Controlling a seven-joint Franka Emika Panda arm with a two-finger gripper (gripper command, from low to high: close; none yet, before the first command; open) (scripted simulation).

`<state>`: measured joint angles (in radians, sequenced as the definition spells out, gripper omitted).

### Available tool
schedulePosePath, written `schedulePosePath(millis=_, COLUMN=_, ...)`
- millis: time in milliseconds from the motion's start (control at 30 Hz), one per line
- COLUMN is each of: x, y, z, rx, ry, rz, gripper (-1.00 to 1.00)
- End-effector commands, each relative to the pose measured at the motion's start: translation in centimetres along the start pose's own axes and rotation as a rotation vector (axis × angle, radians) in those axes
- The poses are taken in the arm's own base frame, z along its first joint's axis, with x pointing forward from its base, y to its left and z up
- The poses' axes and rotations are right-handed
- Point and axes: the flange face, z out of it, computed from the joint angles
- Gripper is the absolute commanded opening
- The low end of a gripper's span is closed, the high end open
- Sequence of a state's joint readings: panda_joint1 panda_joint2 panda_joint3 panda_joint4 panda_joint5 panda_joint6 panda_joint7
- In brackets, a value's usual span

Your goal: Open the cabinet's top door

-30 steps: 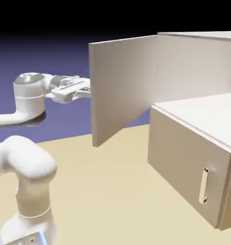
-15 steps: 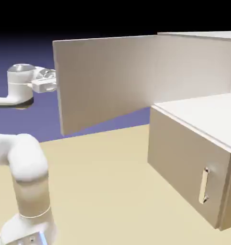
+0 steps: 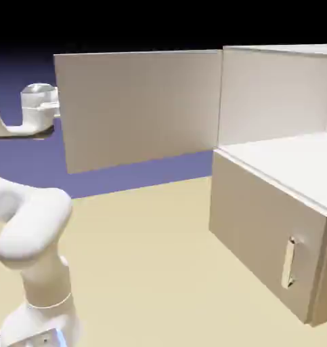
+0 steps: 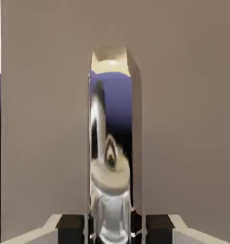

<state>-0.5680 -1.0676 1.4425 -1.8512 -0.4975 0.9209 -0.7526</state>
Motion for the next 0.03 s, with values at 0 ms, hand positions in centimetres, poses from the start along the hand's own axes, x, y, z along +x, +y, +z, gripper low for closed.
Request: schedulePosePath(millis=0, x=0.11, y=0.09, z=-0.4, rx=0.005, ry=-0.005, rz=0.0, gripper=-1.0)
